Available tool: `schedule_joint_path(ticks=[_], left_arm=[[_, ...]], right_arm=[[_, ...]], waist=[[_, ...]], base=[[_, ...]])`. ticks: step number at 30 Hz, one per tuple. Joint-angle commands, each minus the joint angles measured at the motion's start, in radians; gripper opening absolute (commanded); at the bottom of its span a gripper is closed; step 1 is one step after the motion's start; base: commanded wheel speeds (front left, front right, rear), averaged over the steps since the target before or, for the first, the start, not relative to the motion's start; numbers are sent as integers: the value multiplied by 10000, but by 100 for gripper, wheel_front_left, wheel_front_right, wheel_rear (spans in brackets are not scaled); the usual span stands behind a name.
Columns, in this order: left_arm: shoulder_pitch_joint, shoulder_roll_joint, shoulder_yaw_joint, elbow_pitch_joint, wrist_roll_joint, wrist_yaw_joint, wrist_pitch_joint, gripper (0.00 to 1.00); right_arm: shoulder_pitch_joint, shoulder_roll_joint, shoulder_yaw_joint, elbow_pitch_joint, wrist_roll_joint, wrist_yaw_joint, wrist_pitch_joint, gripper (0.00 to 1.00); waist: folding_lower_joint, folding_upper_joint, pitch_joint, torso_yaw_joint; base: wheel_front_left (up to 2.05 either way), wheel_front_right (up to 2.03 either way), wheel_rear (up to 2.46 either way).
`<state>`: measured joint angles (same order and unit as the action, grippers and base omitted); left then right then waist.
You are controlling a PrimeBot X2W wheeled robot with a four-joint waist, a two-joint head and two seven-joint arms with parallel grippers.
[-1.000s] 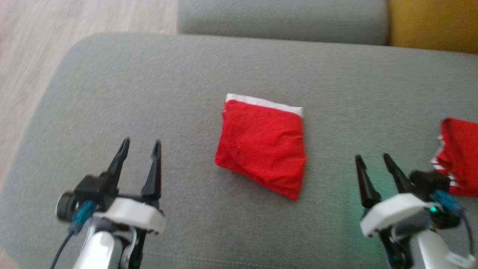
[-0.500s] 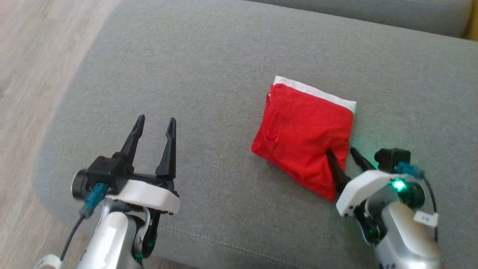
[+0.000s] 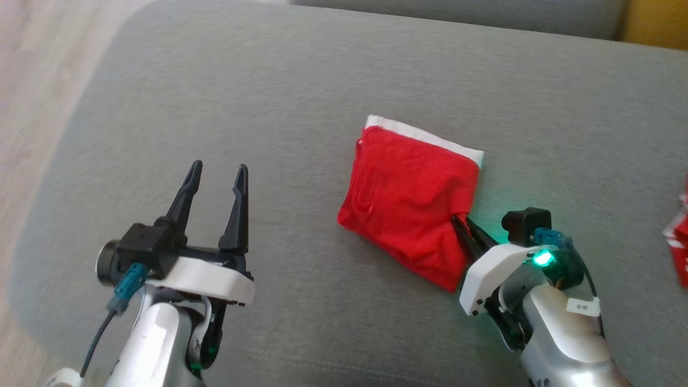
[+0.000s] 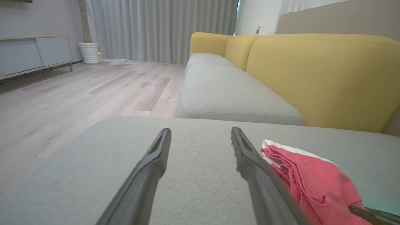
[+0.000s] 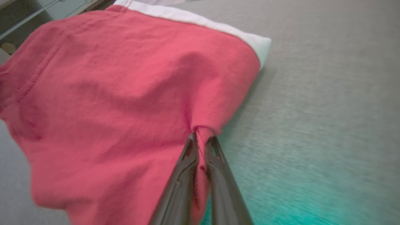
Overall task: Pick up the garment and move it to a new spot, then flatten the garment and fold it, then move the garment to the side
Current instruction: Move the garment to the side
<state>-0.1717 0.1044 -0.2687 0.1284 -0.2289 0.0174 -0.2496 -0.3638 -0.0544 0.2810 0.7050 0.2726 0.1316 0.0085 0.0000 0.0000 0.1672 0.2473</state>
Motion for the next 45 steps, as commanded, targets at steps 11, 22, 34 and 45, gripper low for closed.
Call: schedule_joint_path(ticks=[11, 22, 34, 45], left_arm=[[-244, 234, 479, -767, 208, -52, -121, 100], [-740, 269, 360, -875, 249, -219, -122, 100], [-1097, 275, 446, -990, 266, -329, -122, 100], [-1454, 106, 398, -952, 295, -518, -122, 100]], right_arm=[[706, -1294, 110, -2730, -1269, -9, 1104, 0], [208, -4325, -219, -5729, -1106, -9, 3067, 0], [-429, -7183, -1217, -7183, -468, -9, 5426, 0], [-1227, -5615, -2347, -4298, -1194, -9, 4906, 0]], waist=[[0, 0, 192, -2676], [0, 0, 1016, -3514], [0, 0, 1624, -3469], [0, 0, 2108, -3389]], base=[[0, 0, 0], [0, 0, 0], [0, 0, 0], [0, 0, 0]])
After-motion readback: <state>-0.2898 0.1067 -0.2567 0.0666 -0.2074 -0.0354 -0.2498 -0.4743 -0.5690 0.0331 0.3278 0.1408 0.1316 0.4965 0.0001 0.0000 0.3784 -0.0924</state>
